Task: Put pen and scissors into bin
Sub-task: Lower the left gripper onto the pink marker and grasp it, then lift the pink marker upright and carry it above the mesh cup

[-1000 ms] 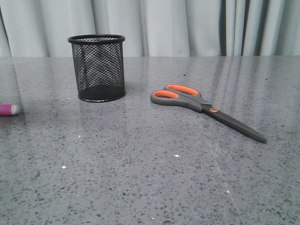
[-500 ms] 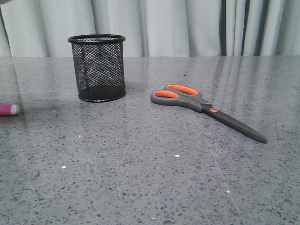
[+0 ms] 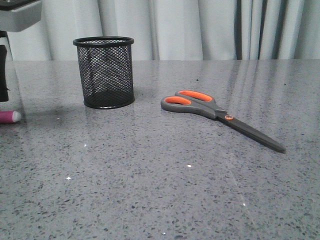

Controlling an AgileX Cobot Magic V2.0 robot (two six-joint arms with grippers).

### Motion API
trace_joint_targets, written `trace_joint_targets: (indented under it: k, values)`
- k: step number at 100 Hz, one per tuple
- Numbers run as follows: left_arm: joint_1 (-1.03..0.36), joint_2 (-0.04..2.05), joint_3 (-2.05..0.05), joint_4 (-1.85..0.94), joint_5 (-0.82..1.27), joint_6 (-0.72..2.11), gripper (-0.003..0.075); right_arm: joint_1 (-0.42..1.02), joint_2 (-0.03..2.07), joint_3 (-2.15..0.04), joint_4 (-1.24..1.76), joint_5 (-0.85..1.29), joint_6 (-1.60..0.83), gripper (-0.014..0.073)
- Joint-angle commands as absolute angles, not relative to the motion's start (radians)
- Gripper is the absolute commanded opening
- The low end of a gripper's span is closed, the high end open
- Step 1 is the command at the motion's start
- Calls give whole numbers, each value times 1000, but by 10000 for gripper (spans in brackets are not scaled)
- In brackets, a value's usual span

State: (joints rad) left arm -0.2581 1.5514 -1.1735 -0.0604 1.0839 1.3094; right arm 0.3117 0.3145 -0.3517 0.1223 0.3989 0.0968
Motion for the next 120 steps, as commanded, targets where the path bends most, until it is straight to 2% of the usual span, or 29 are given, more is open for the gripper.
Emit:
trace_joint_targets:
  k: [1,50,59,63,64,66,76,95,120]
  values:
    - [-255,1534,-1204,-77,1041,1310,385,313,333,-390,113,329,88,371]
    - [-255,1627,-1204,-93,1010,1310,370,313,333,-390,113,329,88,371]
    - [-255,1640,-1204,-127,1016,1310,273,313,333,-390,113,329,88,371]
    - [-255,1640,-1204,-152,1019,1310,192,313,333,-390,113,329,88,371]
    - [-255,1640,-1204,-156,1019,1310,192,313,333,-390,113,329,88,371]
    - [-255,1640,-1204,-167,1019,1310,129,313,333,-390,113,329,88,371]
    - [-255,1638,-1204,-187,1056,1301,-24,313,333,-390,113,325,88,371]
    - [-255,1599,-1202,-266,1092,1228,-22,313,333,-390,113,308,88,371]
    - [-255,1436,-1206,-456,909,1144,-22,313,333,-390,113,277,88,371]
